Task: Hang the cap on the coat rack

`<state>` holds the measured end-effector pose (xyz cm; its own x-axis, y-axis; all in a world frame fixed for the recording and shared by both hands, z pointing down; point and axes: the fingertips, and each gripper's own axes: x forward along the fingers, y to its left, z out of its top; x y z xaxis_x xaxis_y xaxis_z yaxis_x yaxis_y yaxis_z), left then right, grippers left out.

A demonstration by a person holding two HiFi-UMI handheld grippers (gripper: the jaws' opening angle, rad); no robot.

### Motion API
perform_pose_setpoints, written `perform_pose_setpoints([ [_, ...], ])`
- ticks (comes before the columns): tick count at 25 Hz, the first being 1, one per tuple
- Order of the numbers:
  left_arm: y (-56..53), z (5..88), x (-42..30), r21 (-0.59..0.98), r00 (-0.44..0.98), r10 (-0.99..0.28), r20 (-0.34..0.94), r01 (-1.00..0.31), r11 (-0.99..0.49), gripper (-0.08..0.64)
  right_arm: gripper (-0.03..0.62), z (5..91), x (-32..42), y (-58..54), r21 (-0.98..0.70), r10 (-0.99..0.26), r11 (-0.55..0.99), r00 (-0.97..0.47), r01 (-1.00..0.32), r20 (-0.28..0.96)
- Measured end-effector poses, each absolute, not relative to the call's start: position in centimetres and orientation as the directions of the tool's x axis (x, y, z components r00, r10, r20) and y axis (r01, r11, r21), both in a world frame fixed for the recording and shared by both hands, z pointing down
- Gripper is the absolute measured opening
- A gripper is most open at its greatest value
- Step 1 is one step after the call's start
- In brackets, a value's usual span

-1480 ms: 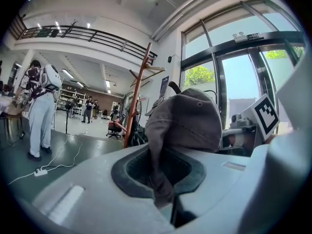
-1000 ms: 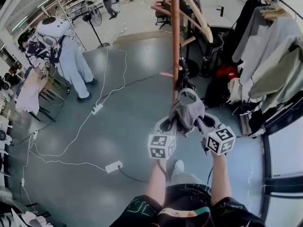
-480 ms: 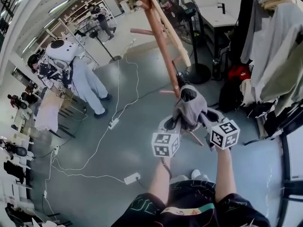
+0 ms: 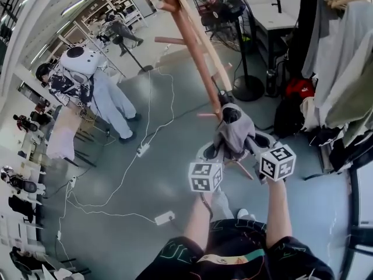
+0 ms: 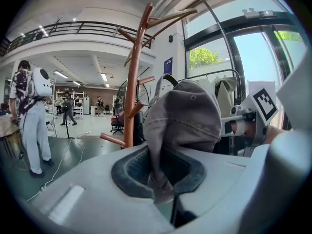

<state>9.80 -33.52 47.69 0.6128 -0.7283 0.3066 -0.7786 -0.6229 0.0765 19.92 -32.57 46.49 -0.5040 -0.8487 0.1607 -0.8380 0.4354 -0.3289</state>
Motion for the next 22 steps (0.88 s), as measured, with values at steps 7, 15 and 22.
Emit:
perform_pose_setpoints([
  [7, -35.1, 48.7, 8.7, 0.104, 0.594, -0.742, 0.311, -0.797, -0.595, 0.046, 0.038, 47.3, 18.9, -34.5, -0.331, -0.830, 0.453, -0.527, -0.828, 0.183],
  [15, -37.1, 51.1, 6.4, 0.137, 0.574, -0.744, 0.343, -0.814, -0.564, 0.046, 0.038, 49.7, 16.6, -37.0, -0.349, -0.801, 0.460, -0.551, -0.816, 0.233],
  [22, -38.9, 51.6, 5.9, 0.147, 0.575, -0.735, 0.360, -0.813, -0.564, 0.046, 0.038, 50.3, 16.0, -38.9, -0.364, -0.799, 0.447, -0.548, -0.817, 0.247],
])
